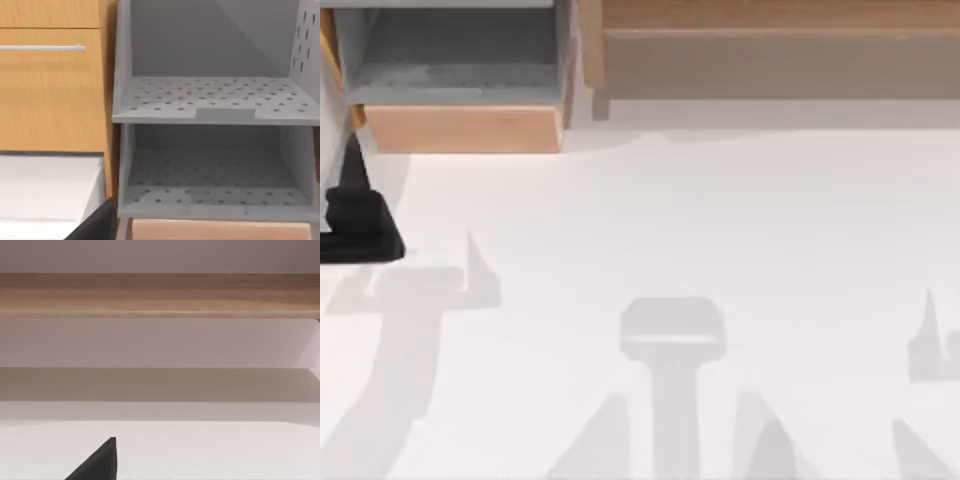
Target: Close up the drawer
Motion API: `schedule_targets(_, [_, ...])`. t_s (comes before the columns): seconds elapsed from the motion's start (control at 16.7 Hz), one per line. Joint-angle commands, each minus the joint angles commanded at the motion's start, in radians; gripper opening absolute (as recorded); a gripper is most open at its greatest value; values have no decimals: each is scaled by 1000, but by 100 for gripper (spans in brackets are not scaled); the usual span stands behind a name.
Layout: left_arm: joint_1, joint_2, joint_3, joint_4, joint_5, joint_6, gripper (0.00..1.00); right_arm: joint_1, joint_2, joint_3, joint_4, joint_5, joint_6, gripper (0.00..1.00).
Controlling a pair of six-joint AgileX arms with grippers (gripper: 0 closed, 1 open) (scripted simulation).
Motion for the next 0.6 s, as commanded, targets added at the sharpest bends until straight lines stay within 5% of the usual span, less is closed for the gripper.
schedule_targets(0.3, [-218, 295, 161, 118, -202, 1, 100, 0, 0, 0, 0, 0, 0, 100])
schedule_targets(0.6, [-276, 358, 206, 152, -256, 3, 100, 0, 0, 0, 0, 0, 0, 100])
